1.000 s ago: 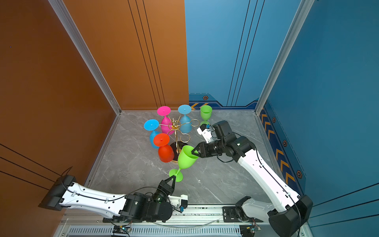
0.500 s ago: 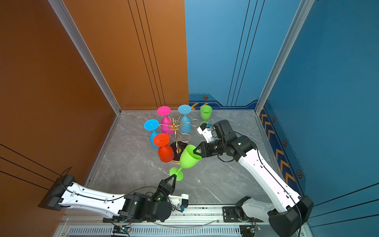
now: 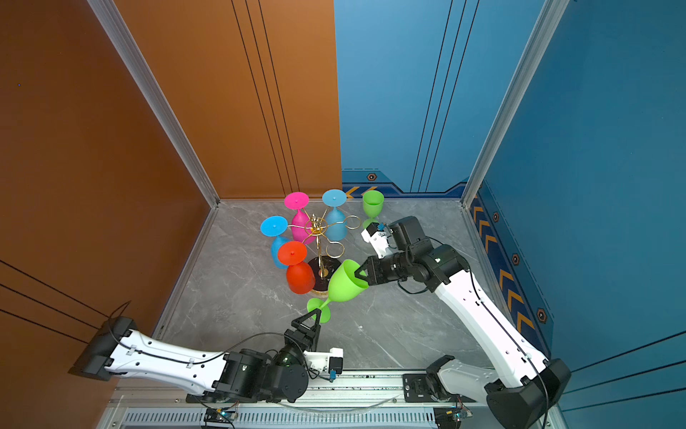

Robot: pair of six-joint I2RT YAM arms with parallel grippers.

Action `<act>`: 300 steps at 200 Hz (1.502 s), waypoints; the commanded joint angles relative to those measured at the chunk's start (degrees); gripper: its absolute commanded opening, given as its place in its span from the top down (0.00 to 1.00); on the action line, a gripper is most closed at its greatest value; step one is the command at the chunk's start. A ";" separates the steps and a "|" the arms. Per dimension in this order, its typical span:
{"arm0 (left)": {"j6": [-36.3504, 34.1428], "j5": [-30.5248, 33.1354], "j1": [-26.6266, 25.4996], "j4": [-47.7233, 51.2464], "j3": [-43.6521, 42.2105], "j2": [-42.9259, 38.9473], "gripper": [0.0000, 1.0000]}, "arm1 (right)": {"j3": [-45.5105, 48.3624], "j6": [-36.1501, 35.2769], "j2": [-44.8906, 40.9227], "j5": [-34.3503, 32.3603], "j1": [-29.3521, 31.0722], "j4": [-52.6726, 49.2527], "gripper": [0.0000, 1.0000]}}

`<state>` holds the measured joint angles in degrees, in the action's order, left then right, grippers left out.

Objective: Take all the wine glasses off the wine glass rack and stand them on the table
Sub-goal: 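Open the left gripper off the foot while the right gripper holds the bowl, then carry the light green glass past the rack and lower it upright with the right gripper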

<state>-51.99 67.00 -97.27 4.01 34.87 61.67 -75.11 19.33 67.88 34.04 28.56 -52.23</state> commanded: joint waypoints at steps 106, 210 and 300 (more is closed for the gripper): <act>50.68 -6.96 7.87 26.54 8.93 -17.58 0.08 | -2.52 -5.69 -0.25 -24.96 -5.24 -8.78 1.00; 65.54 -21.48 32.88 39.02 10.92 -28.07 0.07 | -8.38 -7.66 11.12 -45.54 -7.17 -8.09 1.00; 65.35 -45.54 66.80 35.68 10.51 -26.14 0.06 | -26.12 -8.56 31.99 -48.63 -14.76 -4.92 1.00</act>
<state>13.37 30.41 -36.05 41.58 44.49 35.38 -95.96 11.73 96.12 -11.86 15.25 -58.04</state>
